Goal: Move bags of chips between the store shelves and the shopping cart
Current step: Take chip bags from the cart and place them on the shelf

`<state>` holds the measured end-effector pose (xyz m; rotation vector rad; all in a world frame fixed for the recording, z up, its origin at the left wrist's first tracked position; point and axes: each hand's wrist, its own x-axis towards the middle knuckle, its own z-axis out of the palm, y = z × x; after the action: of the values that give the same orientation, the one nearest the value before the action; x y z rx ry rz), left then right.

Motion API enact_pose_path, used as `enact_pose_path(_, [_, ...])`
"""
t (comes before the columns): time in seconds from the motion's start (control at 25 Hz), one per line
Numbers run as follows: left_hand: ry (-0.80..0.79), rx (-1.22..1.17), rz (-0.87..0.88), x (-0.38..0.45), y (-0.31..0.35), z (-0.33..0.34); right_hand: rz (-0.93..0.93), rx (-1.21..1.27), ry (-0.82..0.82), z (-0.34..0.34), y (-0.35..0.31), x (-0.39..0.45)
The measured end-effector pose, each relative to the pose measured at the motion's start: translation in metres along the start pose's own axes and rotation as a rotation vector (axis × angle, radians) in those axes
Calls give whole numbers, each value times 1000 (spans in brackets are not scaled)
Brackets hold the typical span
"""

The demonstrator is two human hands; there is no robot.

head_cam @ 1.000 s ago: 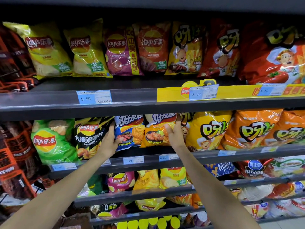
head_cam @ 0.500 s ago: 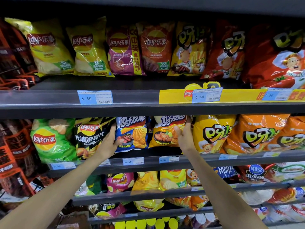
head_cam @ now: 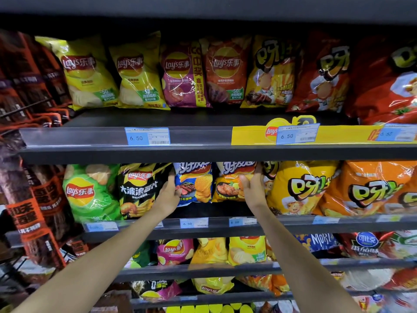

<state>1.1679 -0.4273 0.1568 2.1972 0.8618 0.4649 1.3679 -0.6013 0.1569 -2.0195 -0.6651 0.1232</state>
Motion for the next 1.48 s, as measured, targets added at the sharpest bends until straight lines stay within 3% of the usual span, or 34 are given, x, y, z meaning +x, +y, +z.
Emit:
enact_pose_path(0.32, [50, 2, -13, -10, 8, -1, -41, -87, 149, -1, -5, -22])
enact_pose_path(0.88, [2, 303, -69, -124, 49, 10, -128, -134, -245, -58, 6, -85])
enact_pose_path(1.16, [62, 359, -119, -218, 44, 18, -135, -119, -446, -82, 2, -117])
enact_pose_path(1.48, [189, 463, -202, -309, 34, -17, -292, -249, -710, -60, -36, -178])
